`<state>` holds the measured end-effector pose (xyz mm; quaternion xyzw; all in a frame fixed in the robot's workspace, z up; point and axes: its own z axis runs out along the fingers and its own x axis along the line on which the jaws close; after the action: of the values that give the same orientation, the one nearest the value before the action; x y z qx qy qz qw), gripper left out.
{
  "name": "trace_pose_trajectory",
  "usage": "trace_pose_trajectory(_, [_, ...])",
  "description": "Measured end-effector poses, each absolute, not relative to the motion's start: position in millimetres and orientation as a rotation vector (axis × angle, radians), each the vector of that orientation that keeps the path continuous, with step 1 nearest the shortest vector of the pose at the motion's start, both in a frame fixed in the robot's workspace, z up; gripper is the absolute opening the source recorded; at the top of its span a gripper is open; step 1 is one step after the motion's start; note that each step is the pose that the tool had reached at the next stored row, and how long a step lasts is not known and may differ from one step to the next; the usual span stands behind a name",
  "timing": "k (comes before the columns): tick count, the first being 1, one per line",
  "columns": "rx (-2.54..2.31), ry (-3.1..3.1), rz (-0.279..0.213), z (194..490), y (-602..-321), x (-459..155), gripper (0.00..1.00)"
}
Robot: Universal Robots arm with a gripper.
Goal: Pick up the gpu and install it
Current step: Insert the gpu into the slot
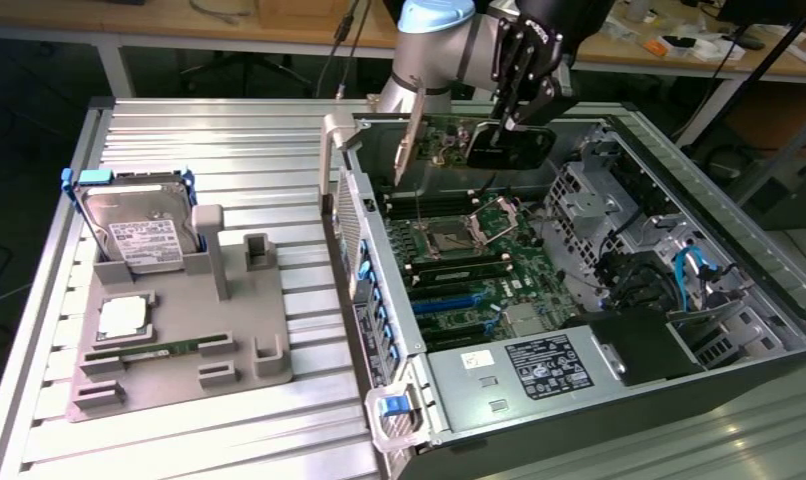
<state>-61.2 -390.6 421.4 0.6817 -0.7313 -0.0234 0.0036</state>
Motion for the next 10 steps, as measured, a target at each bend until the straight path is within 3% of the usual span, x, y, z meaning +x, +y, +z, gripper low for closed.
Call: trace_pose_trajectory(10, [2.145,-2.284,-0.073,413.7,-390.7,-61.0,0.27])
